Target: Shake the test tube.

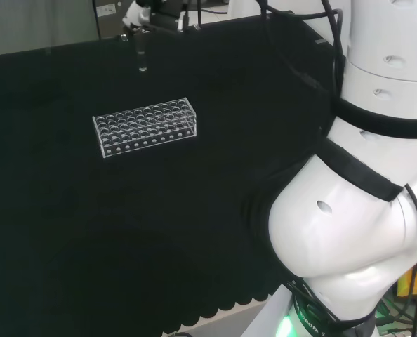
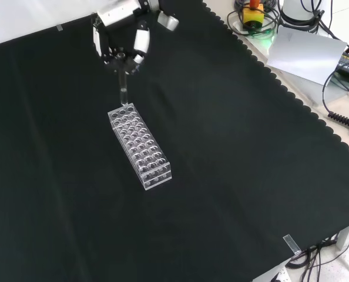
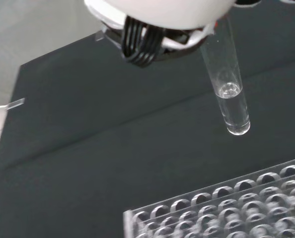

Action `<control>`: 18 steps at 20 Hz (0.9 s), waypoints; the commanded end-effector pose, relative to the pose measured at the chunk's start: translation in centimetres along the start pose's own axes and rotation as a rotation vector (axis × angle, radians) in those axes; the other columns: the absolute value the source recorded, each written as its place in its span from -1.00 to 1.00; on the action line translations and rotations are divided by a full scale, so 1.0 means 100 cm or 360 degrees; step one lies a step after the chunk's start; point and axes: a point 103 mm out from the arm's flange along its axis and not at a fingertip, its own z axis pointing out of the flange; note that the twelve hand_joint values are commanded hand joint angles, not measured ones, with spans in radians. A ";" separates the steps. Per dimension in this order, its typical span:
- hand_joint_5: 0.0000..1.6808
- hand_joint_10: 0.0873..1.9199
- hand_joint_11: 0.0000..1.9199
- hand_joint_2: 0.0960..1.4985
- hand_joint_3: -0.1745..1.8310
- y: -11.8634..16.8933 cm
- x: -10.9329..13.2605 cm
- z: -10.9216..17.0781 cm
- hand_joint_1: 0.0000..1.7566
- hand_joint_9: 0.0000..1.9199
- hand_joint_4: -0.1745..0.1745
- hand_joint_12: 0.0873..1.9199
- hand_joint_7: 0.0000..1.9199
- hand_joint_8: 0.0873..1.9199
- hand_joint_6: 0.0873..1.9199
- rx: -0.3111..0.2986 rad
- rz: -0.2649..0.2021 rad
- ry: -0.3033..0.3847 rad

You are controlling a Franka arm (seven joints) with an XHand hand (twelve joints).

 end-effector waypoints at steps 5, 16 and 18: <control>0.59 -0.35 0.12 -0.18 -0.23 0.003 -0.122 -0.051 0.39 0.60 -1.00 0.05 0.78 -0.53 -0.53 -0.0137 0.0329 -0.0102; 0.59 -0.35 0.12 -0.18 -0.23 0.000 -0.159 -0.068 0.39 0.60 -1.00 0.06 0.78 -0.53 -0.53 -0.0185 0.0432 -0.0157; 0.59 -0.35 0.12 -0.18 -0.23 0.001 -0.150 -0.063 0.39 0.60 -1.00 0.06 0.78 -0.53 -0.53 -0.0170 0.0401 -0.0139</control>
